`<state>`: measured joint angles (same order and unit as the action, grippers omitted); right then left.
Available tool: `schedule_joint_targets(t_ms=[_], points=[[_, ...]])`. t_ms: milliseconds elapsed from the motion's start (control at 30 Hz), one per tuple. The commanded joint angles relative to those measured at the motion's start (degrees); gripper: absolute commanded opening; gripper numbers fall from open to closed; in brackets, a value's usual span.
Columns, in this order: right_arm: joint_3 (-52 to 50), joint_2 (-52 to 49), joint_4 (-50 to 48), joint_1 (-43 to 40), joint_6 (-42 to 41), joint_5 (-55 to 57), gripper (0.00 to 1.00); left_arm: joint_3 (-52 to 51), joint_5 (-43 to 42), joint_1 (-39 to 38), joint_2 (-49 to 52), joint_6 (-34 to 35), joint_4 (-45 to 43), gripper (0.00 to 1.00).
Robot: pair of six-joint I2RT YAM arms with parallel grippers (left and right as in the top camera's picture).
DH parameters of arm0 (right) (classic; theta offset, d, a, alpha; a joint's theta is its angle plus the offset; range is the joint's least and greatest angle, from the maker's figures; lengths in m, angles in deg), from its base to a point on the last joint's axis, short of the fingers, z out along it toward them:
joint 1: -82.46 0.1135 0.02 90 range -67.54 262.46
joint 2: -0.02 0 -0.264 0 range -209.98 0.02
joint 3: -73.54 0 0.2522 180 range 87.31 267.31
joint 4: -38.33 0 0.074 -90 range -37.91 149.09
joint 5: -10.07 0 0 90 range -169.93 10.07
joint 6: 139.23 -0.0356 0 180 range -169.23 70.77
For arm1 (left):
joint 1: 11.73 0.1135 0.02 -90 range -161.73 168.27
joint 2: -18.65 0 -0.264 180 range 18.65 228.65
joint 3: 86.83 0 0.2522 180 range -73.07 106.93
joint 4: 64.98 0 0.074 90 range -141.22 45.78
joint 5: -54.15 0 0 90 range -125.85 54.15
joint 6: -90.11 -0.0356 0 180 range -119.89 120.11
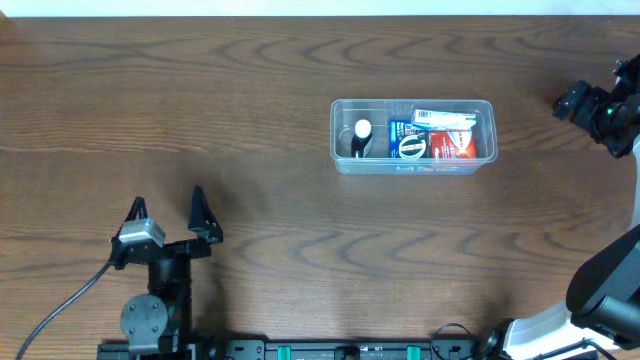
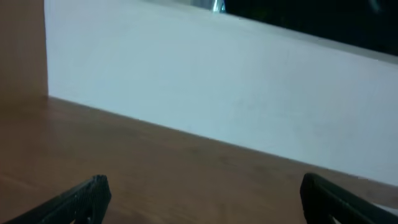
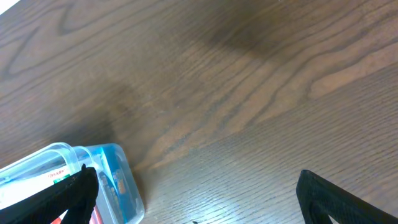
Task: Pack container
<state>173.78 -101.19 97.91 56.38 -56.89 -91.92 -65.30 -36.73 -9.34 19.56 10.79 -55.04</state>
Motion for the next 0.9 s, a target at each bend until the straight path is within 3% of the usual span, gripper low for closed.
schedule_joint_targets(t_ms=[0, 267, 433, 867], points=[[0.44, 0.48, 0.07, -0.15, -0.61, -0.22, 0.99, -2.56, -2.34, 0.52, -0.83, 0.07, -2.64, 0.98], [0.44, 0.48, 0.07, -0.15, -0.61, -0.22, 0.99, -7.65, -2.36, 2.69, -0.83, -0.13, -2.19, 0.98], [0.44, 0.48, 0.09, -0.15, -0.61, -0.22, 0.99, -7.54, -1.77, 2.95, -0.83, -0.63, 8.26, 0.98], [0.44, 0.48, 0.07, -0.15, -0.61, -0.22, 0.99, -7.54, -1.27, 2.91, -0.42, -1.01, 7.69, 0.98]])
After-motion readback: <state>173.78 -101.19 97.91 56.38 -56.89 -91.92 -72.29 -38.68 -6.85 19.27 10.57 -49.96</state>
